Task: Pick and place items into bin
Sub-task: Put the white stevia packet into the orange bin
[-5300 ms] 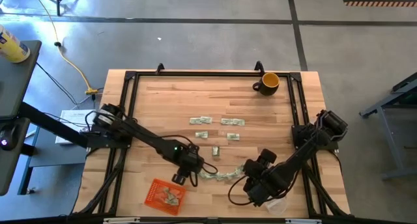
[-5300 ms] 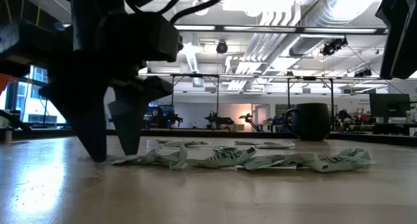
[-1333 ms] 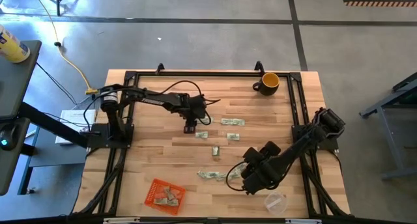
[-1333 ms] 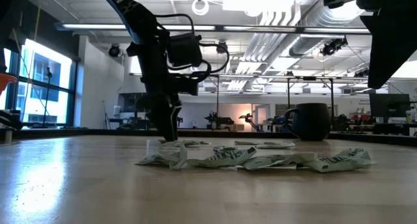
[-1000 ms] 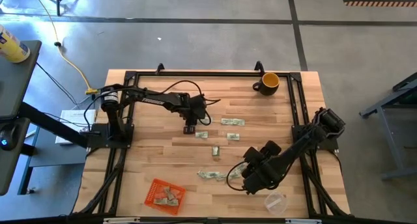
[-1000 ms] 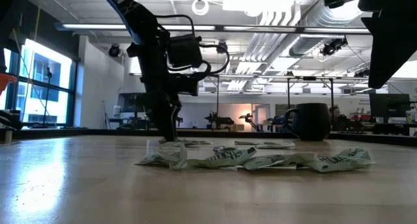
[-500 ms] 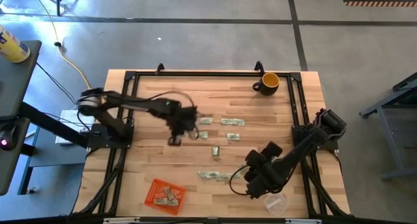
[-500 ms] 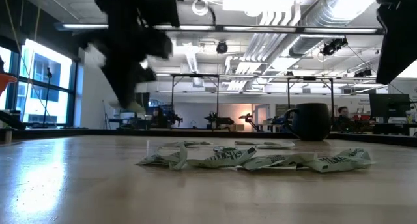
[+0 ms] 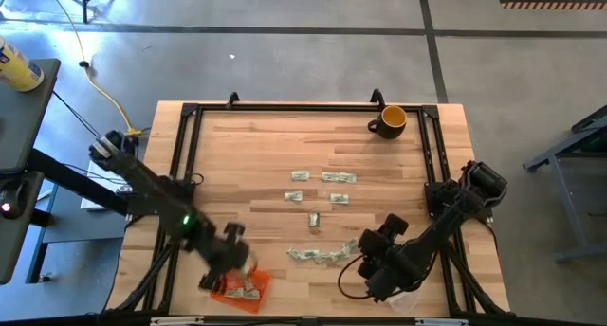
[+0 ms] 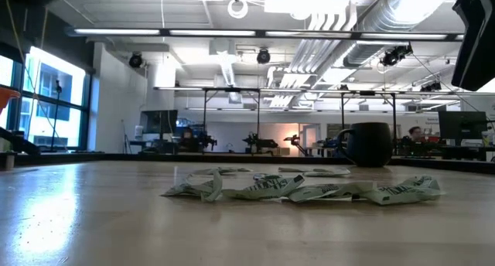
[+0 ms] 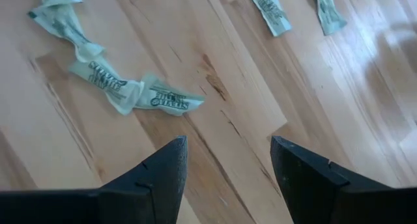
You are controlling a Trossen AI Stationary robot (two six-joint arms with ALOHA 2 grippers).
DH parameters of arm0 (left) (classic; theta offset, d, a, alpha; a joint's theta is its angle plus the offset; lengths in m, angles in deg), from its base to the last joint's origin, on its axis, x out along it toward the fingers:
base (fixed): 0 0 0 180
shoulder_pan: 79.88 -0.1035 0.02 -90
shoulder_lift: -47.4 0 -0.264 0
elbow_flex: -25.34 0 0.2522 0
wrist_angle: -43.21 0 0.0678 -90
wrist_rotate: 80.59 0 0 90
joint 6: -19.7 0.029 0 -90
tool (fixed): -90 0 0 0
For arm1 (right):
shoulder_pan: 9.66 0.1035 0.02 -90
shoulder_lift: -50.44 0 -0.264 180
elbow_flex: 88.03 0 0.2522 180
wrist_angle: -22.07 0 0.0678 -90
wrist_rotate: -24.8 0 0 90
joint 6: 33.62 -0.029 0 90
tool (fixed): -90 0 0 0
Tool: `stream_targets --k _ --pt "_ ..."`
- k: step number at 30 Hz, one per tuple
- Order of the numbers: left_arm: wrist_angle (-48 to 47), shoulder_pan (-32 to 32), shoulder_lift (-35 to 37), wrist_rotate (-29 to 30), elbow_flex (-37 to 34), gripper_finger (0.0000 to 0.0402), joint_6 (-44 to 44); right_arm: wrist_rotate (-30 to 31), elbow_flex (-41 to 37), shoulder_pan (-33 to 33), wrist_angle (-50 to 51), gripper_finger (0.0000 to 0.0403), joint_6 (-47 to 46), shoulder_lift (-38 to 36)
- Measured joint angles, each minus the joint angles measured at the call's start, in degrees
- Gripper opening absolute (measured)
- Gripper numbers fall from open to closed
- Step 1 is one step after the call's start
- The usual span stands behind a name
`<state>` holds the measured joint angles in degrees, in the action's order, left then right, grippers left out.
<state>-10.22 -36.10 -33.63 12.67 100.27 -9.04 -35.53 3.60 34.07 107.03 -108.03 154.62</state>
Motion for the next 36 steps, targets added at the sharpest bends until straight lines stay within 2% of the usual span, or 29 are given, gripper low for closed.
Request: stream_targets --k 3,6,9,13,16,18,22,25,29,33,36 --pt "2.21 4.24 -3.07 4.51 0.00 0.0068 -6.58 0.00 0.00 0.02 -0.04 0.0211 1.01 0.00" --pt "3.90 5.08 -6.36 3.87 0.00 0.0095 -12.51 0.01 0.00 0.02 -0.02 0.0211 1.27 0.00" --pt "7.52 5.03 -8.55 1.59 -0.01 0.0110 -14.01 -0.01 0.00 0.11 0.24 0.0211 1.39 0.00" --pt "7.56 4.46 -8.89 1.33 0.00 0.0126 -12.60 -0.79 0.00 0.37 0.31 0.0211 1.18 0.00" --pt "3.12 2.44 -6.50 1.55 0.00 0.0138 -11.62 -1.09 0.00 0.98 0.23 0.0211 0.63 0.00" --pt "0.20 -0.57 -4.55 1.47 0.11 0.0146 -10.60 -0.84 0.00 1.27 0.32 0.0211 0.06 0.00" --pt "-4.97 -8.65 -1.08 0.98 0.03 0.0157 -1.03 0.78 0.00 1.03 -0.04 0.0211 0.57 0.00" --pt "-6.37 -15.77 0.62 -3.17 0.05 0.0158 4.45 -0.74 -0.04 -1.30 -3.49 0.0211 6.06 0.00" --pt "-6.21 -22.32 2.69 -7.60 0.04 0.0154 5.96 -3.09 -3.50 -4.09 -17.06 0.0211 21.09 -0.04" --pt "-7.44 -23.12 5.16 -7.93 0.07 0.0152 4.65 -4.44 -9.38 -5.73 -24.26 0.0211 31.99 -0.17" --pt "-8.29 -21.66 7.34 -4.93 0.07 0.0152 2.01 -9.73 -13.47 -8.36 -27.83 0.0211 37.18 -0.37"
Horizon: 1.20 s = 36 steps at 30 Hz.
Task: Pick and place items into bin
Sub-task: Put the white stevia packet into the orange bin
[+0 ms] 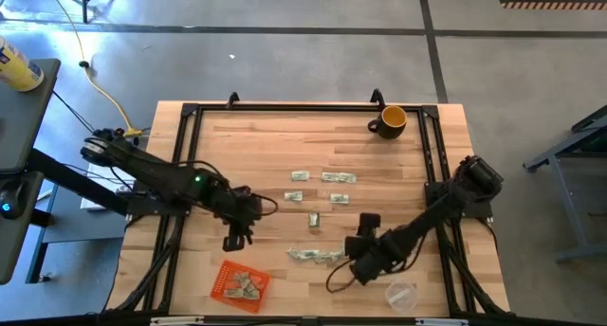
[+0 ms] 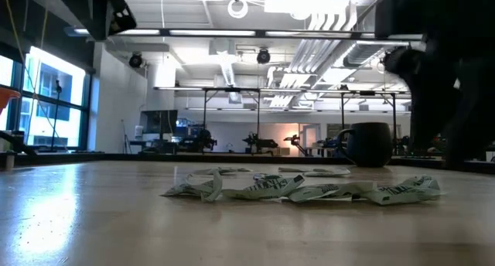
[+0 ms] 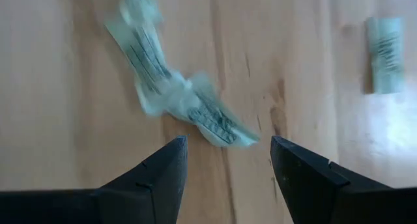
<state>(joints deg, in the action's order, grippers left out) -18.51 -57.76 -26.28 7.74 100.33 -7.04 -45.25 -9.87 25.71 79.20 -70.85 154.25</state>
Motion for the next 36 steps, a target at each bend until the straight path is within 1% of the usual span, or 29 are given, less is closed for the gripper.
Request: stream_targets --k 3,6,8,12,16,22,25,31,34,36 --pt "-0.29 2.19 1.64 4.61 0.02 0.0152 -2.06 -5.55 -2.95 -2.38 -4.59 0.0211 6.31 0.00" --pt "-0.98 4.12 2.37 8.04 0.01 0.0152 -5.08 -9.70 -3.32 -4.21 -6.80 0.0211 11.48 -0.02" --pt "-1.74 4.92 2.31 9.62 0.02 0.0152 -6.07 -10.06 -3.09 -4.83 -6.77 0.0211 14.89 -0.02" --pt "-3.48 5.66 2.06 10.47 0.00 0.0152 -6.54 -9.62 -3.05 -7.07 -7.32 0.0211 19.21 -0.04" --pt "-3.71 5.65 1.97 12.55 -0.04 0.0152 -6.29 -12.56 -3.37 -9.37 -9.72 0.0211 21.28 -0.04" --pt "-4.52 5.63 1.95 12.81 -0.04 0.0152 -6.07 -15.49 -3.48 -10.01 -10.91 0.0208 23.38 0.35" --pt "-5.07 5.63 1.95 12.81 -0.04 0.0152 -6.11 -15.82 -3.45 -10.33 -11.77 0.0191 23.38 0.35" --pt "-5.05 5.63 1.95 12.84 -0.04 0.0152 -6.11 -16.40 -3.45 -11.04 -9.76 0.0134 22.21 0.35" --pt "-5.25 5.63 1.95 12.85 -0.04 0.0152 -6.13 -16.48 -3.45 -11.03 -9.96 0.0120 21.80 0.35" --pt "-5.67 5.63 1.95 12.86 -0.04 0.0152 -6.13 -16.48 -3.45 -10.99 -10.26 0.0119 21.61 0.35"
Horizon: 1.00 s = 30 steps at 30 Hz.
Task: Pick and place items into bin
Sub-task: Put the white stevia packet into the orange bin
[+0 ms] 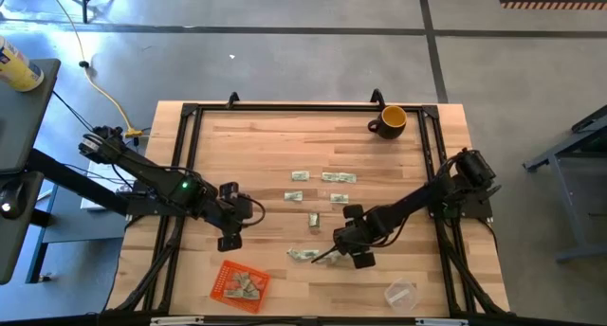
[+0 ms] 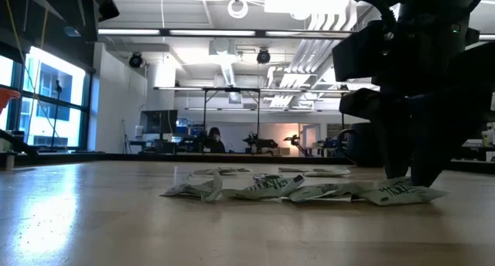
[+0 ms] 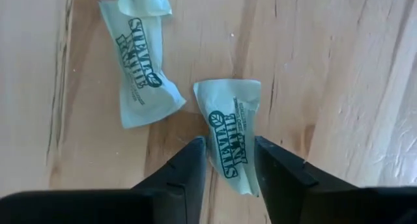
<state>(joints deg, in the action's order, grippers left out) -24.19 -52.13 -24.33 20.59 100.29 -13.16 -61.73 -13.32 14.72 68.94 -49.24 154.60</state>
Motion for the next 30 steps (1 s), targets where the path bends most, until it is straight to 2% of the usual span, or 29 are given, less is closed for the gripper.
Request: stream_targets --k 6,13,18,24,30 --pt "-0.71 0.00 0.00 0.01 0.00 0.0152 0.00 -0.91 0.14 -0.42 -0.59 0.0106 -2.36 1.27" --pt "-0.56 0.00 0.00 0.10 0.00 0.0152 0.94 -0.63 0.25 -1.04 -1.14 0.0011 -4.50 2.03" --pt "-0.28 0.00 0.00 1.56 0.00 0.0152 2.80 0.15 0.14 -2.25 -2.54 0.0016 -9.25 1.83" --pt "5.66 -1.73 -0.51 5.06 0.03 0.0152 13.56 6.48 0.88 -5.50 -4.31 0.0008 -9.67 -1.27" --pt "13.66 -7.38 -3.57 4.38 -0.01 0.0152 26.48 6.00 7.83 -8.77 -5.24 0.0004 -5.25 -1.75"
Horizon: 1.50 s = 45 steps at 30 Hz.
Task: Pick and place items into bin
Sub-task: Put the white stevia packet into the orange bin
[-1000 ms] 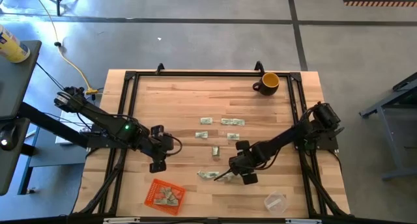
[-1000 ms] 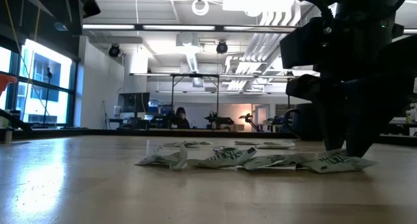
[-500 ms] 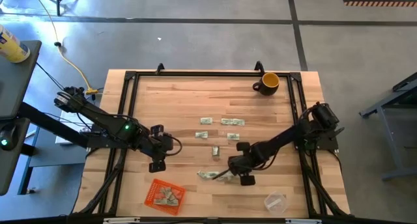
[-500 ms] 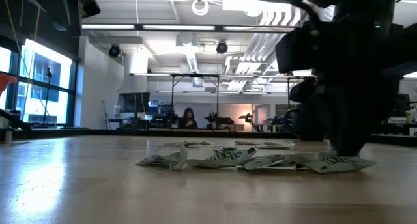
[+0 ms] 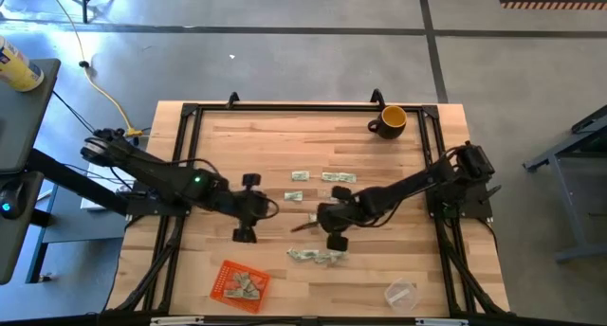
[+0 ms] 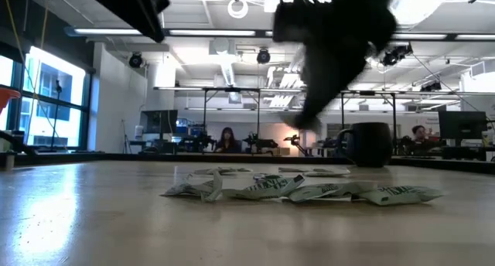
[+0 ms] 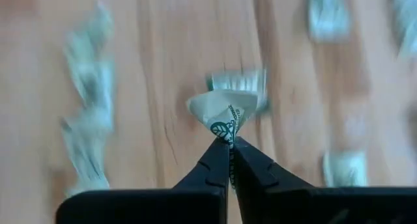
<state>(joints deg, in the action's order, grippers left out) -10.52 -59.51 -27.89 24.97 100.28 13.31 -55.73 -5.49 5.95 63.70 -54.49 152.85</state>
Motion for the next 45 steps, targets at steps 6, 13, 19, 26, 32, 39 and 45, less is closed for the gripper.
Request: stream_targets --k 6,13,19,26,32,39,45 --pt "10.25 -3.67 -5.91 -1.22 -0.01 0.0152 13.31 -0.67 7.32 -1.43 -0.49 0.0003 3.05 -0.09" --pt "15.41 -3.10 -9.56 3.16 -0.03 0.0152 24.19 -3.02 8.15 -1.39 3.37 0.0002 2.93 -0.22" --pt "21.44 -3.08 -11.88 7.25 0.17 0.0152 35.76 -3.01 8.19 -1.91 3.24 0.0002 5.79 -0.75" --pt "20.27 -2.33 -12.49 22.59 -0.01 0.0152 42.32 -3.65 8.19 -3.34 5.29 0.0001 7.56 -2.68" --pt "20.41 0.04 -11.44 24.84 0.01 0.0139 41.49 0.62 8.21 -5.17 11.52 0.0002 10.67 -5.18" --pt "22.41 0.67 -10.59 22.60 -0.01 0.0103 41.48 -2.46 8.19 -8.70 14.24 0.0002 13.37 -8.59" --pt "29.93 0.69 -10.60 16.37 0.00 0.0111 51.38 -7.21 8.19 -9.65 14.06 0.0002 13.08 -9.91"
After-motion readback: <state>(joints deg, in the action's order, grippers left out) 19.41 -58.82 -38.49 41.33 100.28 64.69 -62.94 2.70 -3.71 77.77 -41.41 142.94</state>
